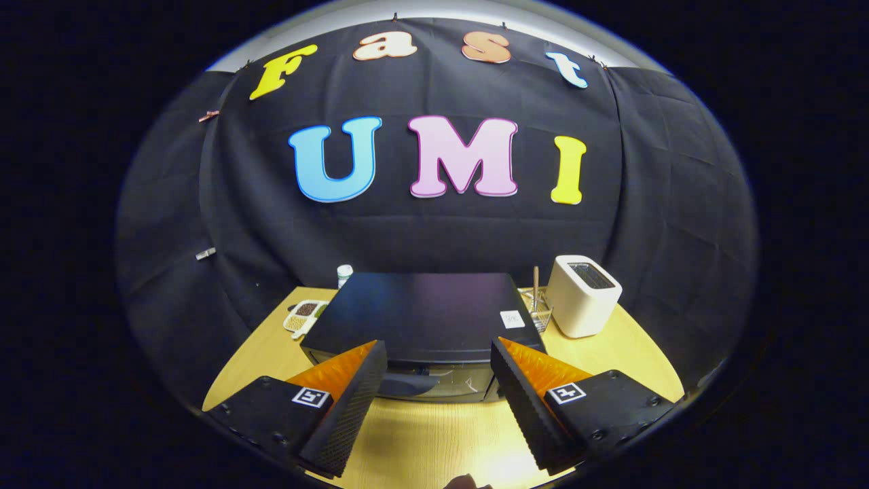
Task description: Open the toaster oven, put the food inside, and close the toaster oven door.
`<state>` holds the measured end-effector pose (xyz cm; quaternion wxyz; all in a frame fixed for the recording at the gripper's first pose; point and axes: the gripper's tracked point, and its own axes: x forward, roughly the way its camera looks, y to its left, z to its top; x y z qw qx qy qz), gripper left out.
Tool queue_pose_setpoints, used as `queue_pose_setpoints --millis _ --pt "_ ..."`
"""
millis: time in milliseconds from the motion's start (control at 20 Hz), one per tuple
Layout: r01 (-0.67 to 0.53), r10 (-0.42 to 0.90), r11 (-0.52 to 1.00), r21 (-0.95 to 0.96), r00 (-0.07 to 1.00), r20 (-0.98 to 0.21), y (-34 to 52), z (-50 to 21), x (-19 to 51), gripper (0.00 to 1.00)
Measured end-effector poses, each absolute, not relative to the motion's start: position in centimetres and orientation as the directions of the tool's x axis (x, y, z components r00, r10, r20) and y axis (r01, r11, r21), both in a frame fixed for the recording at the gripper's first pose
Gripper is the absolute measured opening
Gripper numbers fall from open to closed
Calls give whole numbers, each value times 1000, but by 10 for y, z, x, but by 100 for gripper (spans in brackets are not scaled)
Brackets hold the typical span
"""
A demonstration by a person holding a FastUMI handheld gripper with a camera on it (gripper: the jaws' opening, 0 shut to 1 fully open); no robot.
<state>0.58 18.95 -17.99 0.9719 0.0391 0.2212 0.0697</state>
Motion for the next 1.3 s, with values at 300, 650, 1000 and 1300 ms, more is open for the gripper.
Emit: queue_pose_setpoints --millis 300,650,1000,1300 --pt "-105 132 988 109 952 -276 138 -88 17 100" --pt "-49 76 990 135 976 -203 56 -39 15 99" --pt "-51 63 995 84 988 -141 -5 -12 2 99" --pt "-54 63 995 89 993 -104 -37 0 -6 99"
